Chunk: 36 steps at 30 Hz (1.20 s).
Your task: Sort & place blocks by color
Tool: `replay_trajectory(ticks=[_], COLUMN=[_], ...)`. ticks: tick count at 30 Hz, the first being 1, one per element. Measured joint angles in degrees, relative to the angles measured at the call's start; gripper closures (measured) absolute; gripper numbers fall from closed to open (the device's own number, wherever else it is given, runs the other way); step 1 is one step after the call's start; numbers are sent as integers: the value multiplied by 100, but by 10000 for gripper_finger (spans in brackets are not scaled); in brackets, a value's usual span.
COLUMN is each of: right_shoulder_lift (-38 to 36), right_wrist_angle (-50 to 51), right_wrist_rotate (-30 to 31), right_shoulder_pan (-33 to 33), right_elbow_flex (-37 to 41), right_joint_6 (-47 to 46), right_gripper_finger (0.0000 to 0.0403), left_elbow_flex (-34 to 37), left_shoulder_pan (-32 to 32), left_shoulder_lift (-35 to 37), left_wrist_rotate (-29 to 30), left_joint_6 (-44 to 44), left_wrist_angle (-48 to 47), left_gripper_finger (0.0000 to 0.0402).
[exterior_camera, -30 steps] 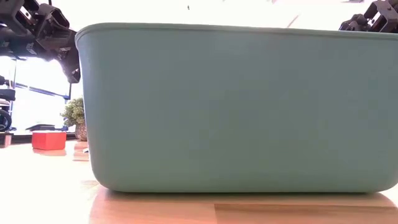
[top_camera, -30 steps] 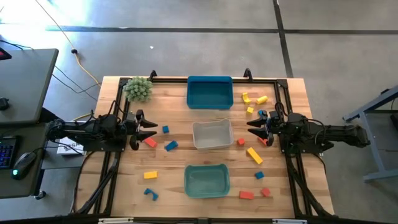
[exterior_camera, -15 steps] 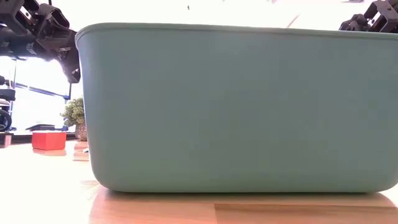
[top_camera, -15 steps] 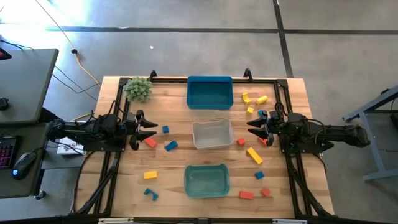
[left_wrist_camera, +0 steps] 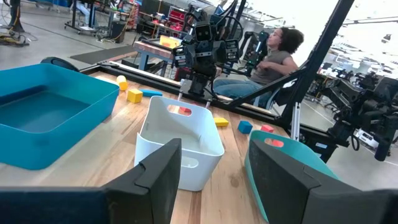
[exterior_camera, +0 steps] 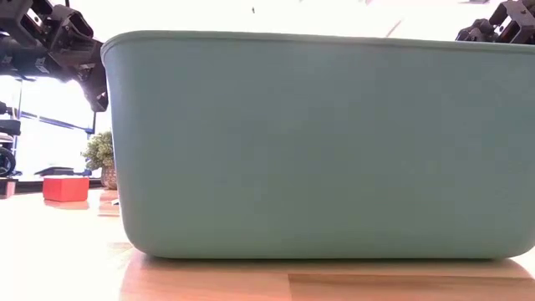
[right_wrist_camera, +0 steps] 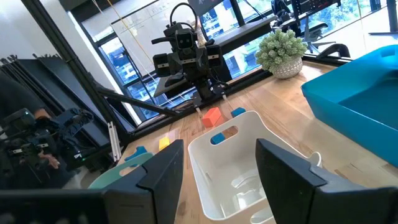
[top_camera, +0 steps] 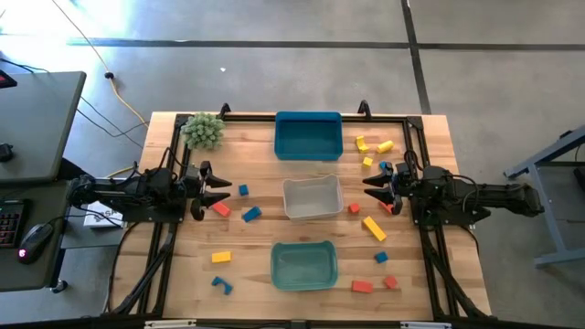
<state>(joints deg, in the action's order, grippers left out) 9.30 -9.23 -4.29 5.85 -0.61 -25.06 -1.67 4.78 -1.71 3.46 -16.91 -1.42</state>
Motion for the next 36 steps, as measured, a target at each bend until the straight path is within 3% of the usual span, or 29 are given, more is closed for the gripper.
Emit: replay_trajectory(ticks=[36], right_shoulder_lift=[0], right_wrist_angle=[0], right_wrist_rotate=[0], right_shoulder_pan=[-1], right_elbow_flex=[0], right_joint_6=[0], right_gripper_finger=[214], left_elbow_flex=[0], left_shoulder_pan=[-1], left_shoulder_lift=[1], left_wrist_rotate=[37], left_joint_6=[-110], left_wrist_angle=[3], left_gripper_finger=[225])
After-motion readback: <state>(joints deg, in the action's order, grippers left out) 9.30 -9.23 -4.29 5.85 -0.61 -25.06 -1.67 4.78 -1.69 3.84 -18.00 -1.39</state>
